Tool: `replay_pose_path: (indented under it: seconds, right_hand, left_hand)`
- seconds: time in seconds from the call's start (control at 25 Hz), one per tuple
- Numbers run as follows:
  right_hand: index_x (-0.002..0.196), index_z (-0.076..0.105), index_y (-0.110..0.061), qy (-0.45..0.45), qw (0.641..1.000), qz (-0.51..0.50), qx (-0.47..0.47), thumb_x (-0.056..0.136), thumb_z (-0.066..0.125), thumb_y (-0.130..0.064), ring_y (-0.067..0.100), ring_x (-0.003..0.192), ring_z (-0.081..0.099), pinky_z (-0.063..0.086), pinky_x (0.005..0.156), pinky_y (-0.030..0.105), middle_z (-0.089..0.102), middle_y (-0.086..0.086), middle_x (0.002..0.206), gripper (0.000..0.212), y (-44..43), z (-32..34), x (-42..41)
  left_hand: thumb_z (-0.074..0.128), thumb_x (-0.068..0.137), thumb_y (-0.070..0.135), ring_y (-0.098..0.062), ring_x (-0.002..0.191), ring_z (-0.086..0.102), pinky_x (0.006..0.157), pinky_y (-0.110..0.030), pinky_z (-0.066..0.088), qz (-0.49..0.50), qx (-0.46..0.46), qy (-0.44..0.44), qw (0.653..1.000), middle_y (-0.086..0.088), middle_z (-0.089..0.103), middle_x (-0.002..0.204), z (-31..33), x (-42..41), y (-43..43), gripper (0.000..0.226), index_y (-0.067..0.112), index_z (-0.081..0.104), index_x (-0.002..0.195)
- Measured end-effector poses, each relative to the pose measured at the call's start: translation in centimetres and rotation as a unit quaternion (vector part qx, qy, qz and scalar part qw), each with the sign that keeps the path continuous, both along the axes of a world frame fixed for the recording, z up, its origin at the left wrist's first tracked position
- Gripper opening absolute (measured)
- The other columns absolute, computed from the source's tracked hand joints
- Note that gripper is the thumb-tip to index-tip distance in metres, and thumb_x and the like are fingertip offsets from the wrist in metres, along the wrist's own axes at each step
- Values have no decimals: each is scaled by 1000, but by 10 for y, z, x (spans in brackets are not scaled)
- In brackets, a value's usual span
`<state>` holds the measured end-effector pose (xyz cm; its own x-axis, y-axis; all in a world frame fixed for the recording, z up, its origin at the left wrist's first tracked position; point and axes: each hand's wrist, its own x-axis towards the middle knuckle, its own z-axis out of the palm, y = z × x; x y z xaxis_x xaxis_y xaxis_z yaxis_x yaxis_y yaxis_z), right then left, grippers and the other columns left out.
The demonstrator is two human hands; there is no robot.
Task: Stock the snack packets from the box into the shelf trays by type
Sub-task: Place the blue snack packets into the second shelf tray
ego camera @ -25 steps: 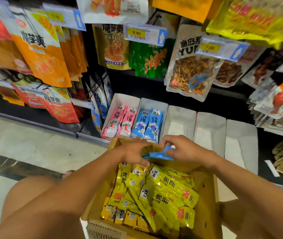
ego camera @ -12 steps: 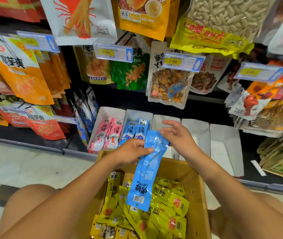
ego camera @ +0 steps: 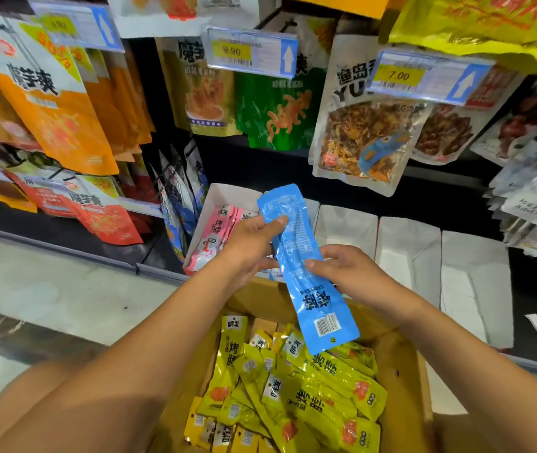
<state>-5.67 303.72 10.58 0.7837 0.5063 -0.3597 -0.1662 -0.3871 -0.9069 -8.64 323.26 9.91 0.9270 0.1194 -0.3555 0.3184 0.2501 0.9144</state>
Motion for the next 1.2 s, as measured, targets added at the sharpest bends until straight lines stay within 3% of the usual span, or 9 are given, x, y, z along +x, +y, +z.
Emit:
replay_pose_path:
  seconds: [0.16,0.28,0.32,0.4,0.6,0.72,0.8,1.0,1.2]
  right_hand:
    - [110,68,-12,44,998,-39,6,97,64,-20,25,84,76,59,69,33,78,8,95,16,-7,-6,3]
    - [112,68,-6,101,989,-101,25,97,64,-18,23,73,75,58,59,30,78,11,90,20,-14,-3,7]
    - [111,68,-4,127,984,-120,29,96,64,-17,21,67,75,55,52,26,77,12,86,21,-16,-2,7]
    - [104,66,-1,172,972,-159,27,96,62,-14,18,53,71,49,41,20,76,10,73,16,-17,-1,7]
    - [103,74,-9,249,959,-131,22,102,48,-41,13,58,68,48,42,19,77,12,93,41,-15,-5,9]
    - [100,72,-17,68,991,-108,-39,99,54,-41,10,63,63,42,52,21,75,5,100,30,-7,-12,5]
    - [106,67,-26,-89,989,-89,-77,92,69,-36,9,75,64,47,59,23,69,-3,104,17,-1,-18,0]
    - [134,46,-40,-308,914,71,-253,71,75,-64,3,110,51,52,84,30,49,-16,123,73,8,-39,-20]
    - [128,44,-39,-302,906,67,-289,70,77,-61,8,103,58,52,75,29,49,-13,126,70,27,-51,-16]
  left_hand:
    - [48,107,19,-34,130,57,100,-50,55,58,168,-20,984,-7,49,154,-16,5,1,46,21,40,152]
    - [56,89,4,-24,155,19,123,-55,29,-99,497,-187,842,5,20,168,-30,-7,10,88,42,19,159]
    - [59,87,8,-19,157,14,125,-51,23,-186,545,-233,784,9,18,169,-31,-13,6,89,47,22,157]
    - [61,92,21,-11,155,20,123,-44,23,-263,539,-268,754,15,27,166,-30,-23,-6,72,48,35,153]
    - [61,101,29,-13,103,70,89,-39,59,-107,402,-221,882,6,76,113,-33,-27,-9,22,31,72,120]
    - [57,105,25,-20,90,75,68,-40,65,-7,194,-73,978,-5,77,105,-30,-19,-8,16,15,70,107]
    - [57,105,22,-24,80,77,57,-35,63,37,104,0,994,-13,76,105,-28,-16,-6,19,6,67,104]
    - [57,105,21,-28,71,77,57,-35,64,61,39,75,995,-15,77,98,-32,-18,-1,27,-3,65,115]
    - [55,106,25,-31,74,77,66,-42,65,57,55,110,991,-16,76,104,-45,-9,6,32,-1,62,123]
